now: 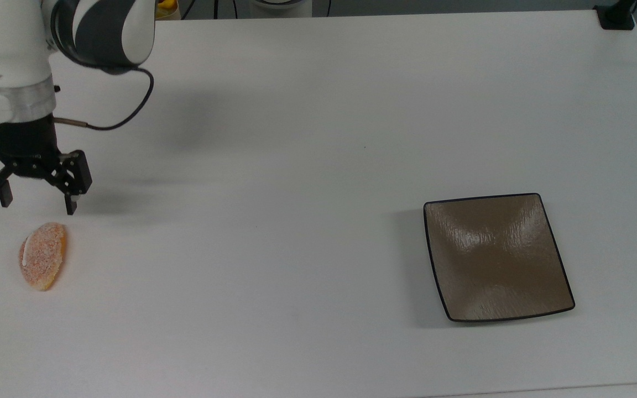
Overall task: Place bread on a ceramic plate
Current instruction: 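Move the open gripper over the orange bread roll, then lower the gripper onto the bread roll and close on it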
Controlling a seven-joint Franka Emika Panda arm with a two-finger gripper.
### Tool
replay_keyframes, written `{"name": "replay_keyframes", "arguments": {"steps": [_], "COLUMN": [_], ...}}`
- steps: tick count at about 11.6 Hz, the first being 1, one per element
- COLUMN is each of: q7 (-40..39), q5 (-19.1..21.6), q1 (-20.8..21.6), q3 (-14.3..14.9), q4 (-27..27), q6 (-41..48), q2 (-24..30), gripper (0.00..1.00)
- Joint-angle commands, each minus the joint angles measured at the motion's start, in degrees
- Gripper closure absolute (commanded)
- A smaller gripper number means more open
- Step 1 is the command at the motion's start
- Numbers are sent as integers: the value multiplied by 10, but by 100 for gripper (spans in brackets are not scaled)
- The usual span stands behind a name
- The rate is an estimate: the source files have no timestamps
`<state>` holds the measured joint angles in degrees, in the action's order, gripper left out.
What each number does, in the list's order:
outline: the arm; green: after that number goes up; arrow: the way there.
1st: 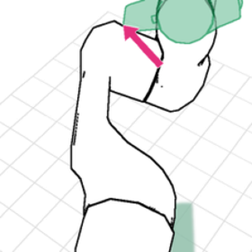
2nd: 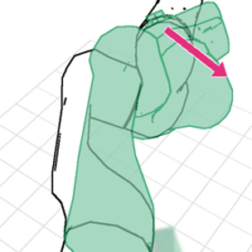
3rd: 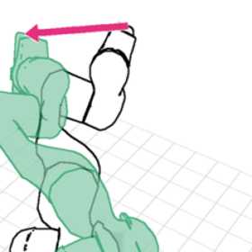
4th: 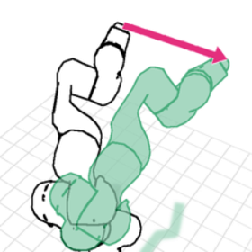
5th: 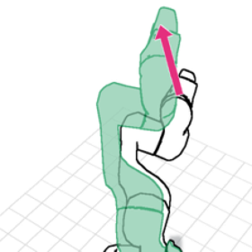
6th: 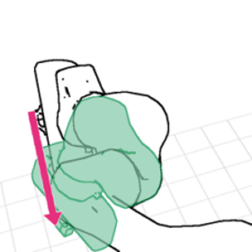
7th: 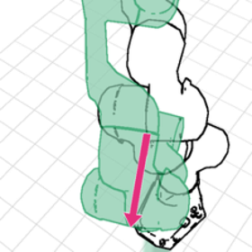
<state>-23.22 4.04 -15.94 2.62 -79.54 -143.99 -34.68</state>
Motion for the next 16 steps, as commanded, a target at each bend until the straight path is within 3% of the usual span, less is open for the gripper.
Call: {"name": "replay_keyframes", "arguments": {"steps": [1, 8, 13, 16], "q7": [-5, -6, -7, -7], "q5": [14, 12, 11, 11], "q1": [0, -8, -12, -12], "q3": [8, 11, 11, 11], "q4": [20, 49, 48, 46], "q6": [-74, -153, -156, -156], "q2": [-55, -130, -146, -147], "gripper": [0, 0, 0, 16]}}
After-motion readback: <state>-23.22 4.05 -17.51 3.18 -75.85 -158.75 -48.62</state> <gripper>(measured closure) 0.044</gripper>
